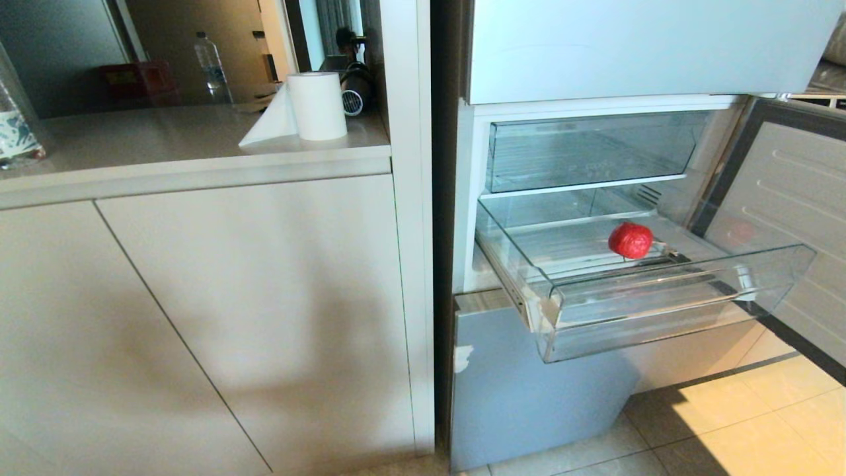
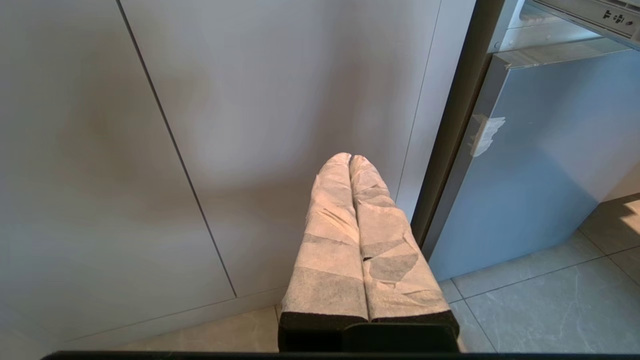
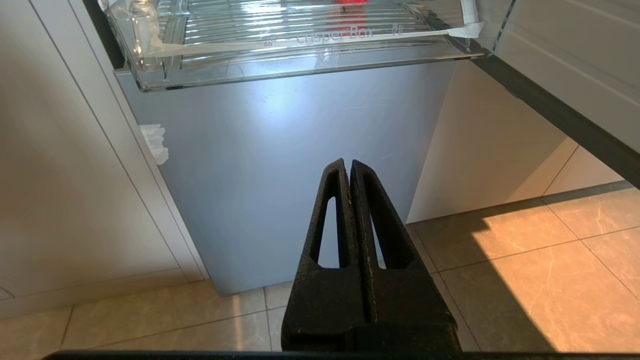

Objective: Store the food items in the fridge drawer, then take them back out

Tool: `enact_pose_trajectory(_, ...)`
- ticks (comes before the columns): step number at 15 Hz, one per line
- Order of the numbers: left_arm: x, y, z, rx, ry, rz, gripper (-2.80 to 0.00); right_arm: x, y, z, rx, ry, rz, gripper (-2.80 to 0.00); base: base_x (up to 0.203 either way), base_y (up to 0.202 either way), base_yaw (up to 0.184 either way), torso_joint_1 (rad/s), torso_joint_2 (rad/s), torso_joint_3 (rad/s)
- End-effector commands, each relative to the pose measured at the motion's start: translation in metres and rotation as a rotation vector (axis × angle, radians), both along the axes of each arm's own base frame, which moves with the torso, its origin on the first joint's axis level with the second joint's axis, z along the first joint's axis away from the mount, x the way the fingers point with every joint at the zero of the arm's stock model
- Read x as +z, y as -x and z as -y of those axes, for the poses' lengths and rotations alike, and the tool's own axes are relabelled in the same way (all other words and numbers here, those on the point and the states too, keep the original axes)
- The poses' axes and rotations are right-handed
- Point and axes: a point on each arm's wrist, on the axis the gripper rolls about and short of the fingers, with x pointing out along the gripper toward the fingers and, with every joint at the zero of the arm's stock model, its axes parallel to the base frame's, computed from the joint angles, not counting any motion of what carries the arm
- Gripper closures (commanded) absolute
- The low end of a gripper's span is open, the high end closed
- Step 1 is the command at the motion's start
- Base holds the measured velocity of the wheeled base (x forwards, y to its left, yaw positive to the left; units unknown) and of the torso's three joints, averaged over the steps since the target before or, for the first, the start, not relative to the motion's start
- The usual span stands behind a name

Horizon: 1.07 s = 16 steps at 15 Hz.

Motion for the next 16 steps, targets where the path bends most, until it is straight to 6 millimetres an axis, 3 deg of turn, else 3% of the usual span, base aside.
enact_pose_trajectory(1, -0.0004, -0.0002, 0.0000, 0.000, 0.000, -0.002, 0.00, 0.0000, -0.0001, 0.0000, -0.001, -0.003, -0.001, 0.00, 0.000, 0.000, 0.000, 0.000, 0.00, 0.000)
enact_pose_trajectory(11, 0.0000, -0.0001, 0.0000, 0.000, -0.005, -0.001, 0.00, 0.0000, -0.0001, 0.0001, -0.002, -0.030, 0.000, 0.00, 0.000, 0.000, 0.000, 0.000, 0.00, 0.000)
enact_pose_trajectory(16, -0.0002, -0.0002, 0.0000, 0.000, -0.006, -0.001, 0.00, 0.0000, -0.0001, 0.0001, -0.003, -0.033, 0.000, 0.00, 0.166, 0.000, -0.001, 0.002, 0.00, 0.002)
